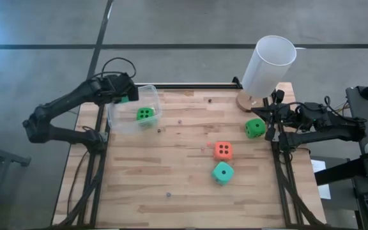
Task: Pick & Place Dice
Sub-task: Put the left large blue dice into the transparent bin
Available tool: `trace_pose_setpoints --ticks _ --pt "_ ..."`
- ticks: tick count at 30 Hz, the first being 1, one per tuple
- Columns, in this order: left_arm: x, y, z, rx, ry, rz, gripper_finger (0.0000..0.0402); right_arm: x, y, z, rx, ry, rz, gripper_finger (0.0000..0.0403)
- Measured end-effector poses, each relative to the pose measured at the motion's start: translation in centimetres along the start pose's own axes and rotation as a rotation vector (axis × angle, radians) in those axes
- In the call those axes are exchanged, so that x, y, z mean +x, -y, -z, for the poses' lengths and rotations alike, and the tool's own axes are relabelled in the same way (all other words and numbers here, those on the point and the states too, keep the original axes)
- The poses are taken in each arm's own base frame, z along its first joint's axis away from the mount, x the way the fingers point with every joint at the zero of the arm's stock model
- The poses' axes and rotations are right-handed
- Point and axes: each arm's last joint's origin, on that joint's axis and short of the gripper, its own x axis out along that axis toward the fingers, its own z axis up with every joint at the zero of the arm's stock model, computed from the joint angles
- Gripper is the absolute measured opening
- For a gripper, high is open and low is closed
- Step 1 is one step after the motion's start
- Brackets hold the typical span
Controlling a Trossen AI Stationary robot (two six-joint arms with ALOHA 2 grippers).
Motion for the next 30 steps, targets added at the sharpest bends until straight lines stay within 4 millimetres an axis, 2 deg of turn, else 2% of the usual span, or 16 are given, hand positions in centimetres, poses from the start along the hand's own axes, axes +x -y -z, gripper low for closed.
trace_pose_setpoints --ticks 6,18,23,30 --pt "1.4 0.0 1.2 0.023 -0.048 -0.021 0.0399 0.0 0.0 0.0 0.000 0.000 0.000 0.0008" --pt "5.1 0.0 4.3 0.023 -0.250 0.020 0.0396 0.0 0.0 0.0 0.002 0.000 0.000 0.0008" --pt "5.7 0.0 4.9 0.020 -0.324 0.047 0.0399 0.0 0.0 0.0 0.002 0.000 0.000 0.0008" --pt "5.4 0.1 5.1 0.020 -0.410 0.103 0.0396 0.0 0.0 0.0 0.001 0.000 0.000 0.0008"
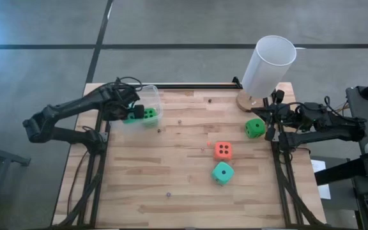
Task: Pick & Place Dice
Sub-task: Put the left large blue dice into the transparent bin
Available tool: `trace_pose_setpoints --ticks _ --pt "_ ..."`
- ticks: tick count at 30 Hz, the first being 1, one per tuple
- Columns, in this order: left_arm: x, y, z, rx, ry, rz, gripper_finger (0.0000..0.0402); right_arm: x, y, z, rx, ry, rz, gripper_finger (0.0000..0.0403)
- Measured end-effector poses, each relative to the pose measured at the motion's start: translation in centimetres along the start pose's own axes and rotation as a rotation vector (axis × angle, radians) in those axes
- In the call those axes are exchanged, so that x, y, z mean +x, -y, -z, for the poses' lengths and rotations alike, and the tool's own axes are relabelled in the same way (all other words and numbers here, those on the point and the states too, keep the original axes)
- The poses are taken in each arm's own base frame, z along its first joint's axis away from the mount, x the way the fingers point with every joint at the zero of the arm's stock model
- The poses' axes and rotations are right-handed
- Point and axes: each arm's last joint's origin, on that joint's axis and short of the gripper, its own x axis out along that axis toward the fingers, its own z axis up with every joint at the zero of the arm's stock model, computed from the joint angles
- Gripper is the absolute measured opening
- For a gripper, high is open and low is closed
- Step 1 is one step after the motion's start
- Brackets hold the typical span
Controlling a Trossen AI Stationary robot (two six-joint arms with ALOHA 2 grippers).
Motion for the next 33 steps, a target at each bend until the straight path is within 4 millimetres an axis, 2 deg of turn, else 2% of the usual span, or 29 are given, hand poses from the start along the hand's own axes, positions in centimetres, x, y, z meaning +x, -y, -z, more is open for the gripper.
trace_pose_setpoints --ticks 5,12,26,29,33 --pt "-0.9 0.3 -0.3 0.025 0.008 0.038 0.0398 0.0 0.0 0.0 0.000 0.000 0.000 0.0008" --pt "-2.6 0.8 -1.1 0.023 0.155 0.026 0.0399 0.0 0.0 0.0 -0.002 0.000 0.000 0.0008" --pt "-2.7 0.9 -1.3 -0.002 0.172 0.044 0.0399 0.0 0.0 0.0 -0.001 0.000 0.000 0.0008" --pt "-2.7 1.0 -1.3 -0.007 0.174 0.051 0.0386 0.0 0.0 0.0 0.001 0.000 0.000 0.0008" --pt "-2.6 0.9 -1.2 -0.021 0.170 0.044 0.0349 0.0 0.0 0.0 -0.002 0.000 0.000 0.0008"
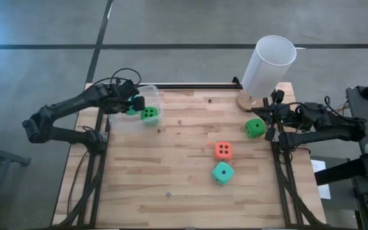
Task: Pick & Place Dice
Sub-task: Put the left large blue dice into the transparent bin
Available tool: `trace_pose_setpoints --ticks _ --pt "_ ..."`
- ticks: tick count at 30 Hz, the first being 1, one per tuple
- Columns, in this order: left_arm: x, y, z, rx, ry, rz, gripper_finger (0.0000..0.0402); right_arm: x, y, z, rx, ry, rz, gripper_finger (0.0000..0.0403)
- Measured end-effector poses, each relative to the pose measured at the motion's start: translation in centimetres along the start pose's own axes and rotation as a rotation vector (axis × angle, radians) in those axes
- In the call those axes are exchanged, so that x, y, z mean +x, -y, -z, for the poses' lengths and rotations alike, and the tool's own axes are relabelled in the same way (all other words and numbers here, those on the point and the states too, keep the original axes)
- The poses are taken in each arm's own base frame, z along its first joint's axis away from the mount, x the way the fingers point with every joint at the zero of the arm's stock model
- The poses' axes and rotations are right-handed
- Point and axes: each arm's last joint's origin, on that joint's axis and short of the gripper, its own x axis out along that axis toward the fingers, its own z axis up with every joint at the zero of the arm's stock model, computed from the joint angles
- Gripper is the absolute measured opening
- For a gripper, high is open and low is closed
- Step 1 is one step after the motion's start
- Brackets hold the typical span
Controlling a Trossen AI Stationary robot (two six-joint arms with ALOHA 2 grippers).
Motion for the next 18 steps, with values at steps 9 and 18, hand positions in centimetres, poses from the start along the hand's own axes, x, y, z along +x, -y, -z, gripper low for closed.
trace_pose_setpoints --ticks 9,18 --pt "0.0 0.6 -0.4 0.064 0.036 0.063 0.0386 0.0 0.0 0.0 0.002 0.000 0.000 0.0008" --pt "0.0 1.1 -0.9 0.000 0.142 0.082 0.0395 0.0 0.0 0.0 0.002 0.000 0.000 0.0008"
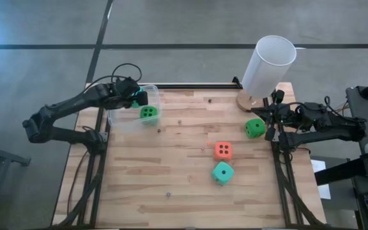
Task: Pick & Place Dice
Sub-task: Put the left large blue dice into the transparent bin
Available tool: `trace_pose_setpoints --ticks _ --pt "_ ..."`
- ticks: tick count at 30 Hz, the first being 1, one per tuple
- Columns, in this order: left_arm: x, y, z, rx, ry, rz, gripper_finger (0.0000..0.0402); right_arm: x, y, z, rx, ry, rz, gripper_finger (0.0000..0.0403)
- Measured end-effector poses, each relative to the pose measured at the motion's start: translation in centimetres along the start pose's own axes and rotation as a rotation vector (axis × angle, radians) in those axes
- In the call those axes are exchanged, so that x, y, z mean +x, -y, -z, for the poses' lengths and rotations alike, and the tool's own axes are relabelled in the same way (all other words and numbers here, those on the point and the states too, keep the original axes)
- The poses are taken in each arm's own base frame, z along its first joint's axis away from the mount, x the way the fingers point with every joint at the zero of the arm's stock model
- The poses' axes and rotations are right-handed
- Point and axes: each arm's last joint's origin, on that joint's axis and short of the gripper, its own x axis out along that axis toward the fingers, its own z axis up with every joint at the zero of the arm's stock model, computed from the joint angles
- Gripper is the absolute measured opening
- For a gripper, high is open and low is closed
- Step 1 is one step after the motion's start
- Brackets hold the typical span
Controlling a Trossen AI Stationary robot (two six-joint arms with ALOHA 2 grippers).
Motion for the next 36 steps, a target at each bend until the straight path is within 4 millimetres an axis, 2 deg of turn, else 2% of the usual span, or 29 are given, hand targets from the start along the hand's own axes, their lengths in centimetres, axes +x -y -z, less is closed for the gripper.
trace_pose_setpoints --ticks 10,25,33,36 --pt "0.2 -0.3 0.3 -0.055 -0.039 -0.014 0.0398 0.0 0.0 0.0 0.000 0.000 0.000 0.0008" --pt "0.0 -1.8 1.1 -0.108 -0.103 -0.176 0.0400 0.0 0.0 0.0 0.000 0.000 0.000 0.0008" --pt "-2.4 -1.6 0.2 -0.102 -0.102 -0.195 0.0400 0.0 0.0 0.0 -0.002 0.000 0.000 0.0008" --pt "-2.4 -1.6 0.1 -0.099 -0.096 -0.204 0.0399 0.0 0.0 0.0 0.000 0.000 0.000 0.0008"
